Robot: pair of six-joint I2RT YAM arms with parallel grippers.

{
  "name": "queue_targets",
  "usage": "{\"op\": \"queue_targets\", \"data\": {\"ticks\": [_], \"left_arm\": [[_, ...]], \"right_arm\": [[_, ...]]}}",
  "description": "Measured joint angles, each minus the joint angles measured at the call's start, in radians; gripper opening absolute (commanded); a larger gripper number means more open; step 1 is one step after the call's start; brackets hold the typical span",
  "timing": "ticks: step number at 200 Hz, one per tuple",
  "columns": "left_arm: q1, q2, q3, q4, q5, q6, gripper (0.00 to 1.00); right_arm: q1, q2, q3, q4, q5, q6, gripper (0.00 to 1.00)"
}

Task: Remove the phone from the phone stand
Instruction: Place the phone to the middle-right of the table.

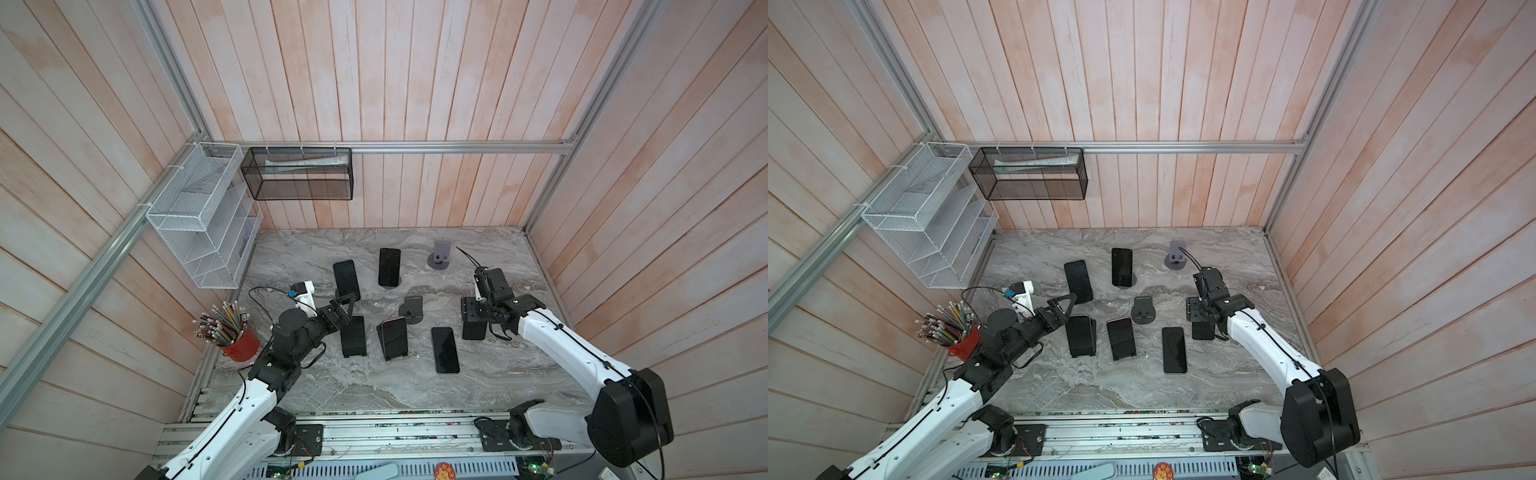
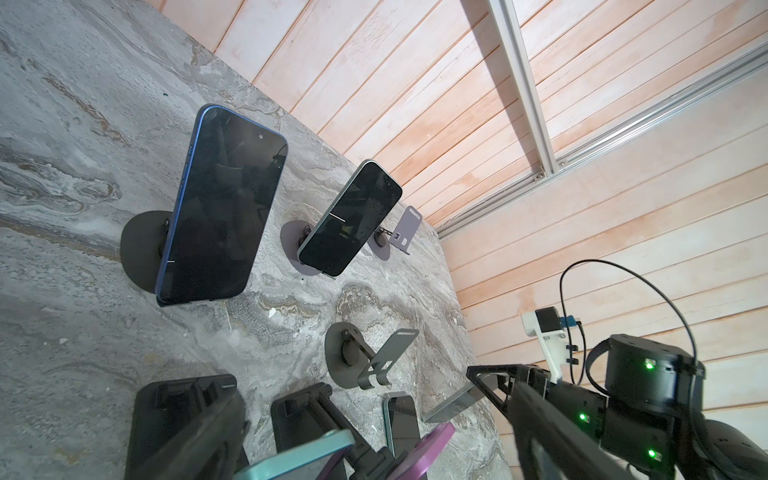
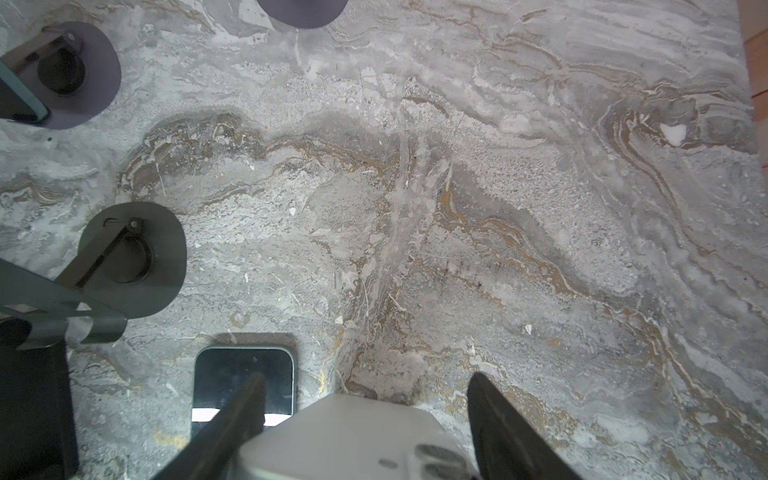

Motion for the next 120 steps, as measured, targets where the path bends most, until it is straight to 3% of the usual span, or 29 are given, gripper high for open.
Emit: {"op": "queue_targets", "data": {"ticks": [120], "left_arm": [[0.002, 0.000, -0.013, 0.027, 0.013, -0.006, 1.00]], "right_arm": [[-0.027, 0.108, 0.002, 0.029, -0.046, -0.001, 0.67]]}}
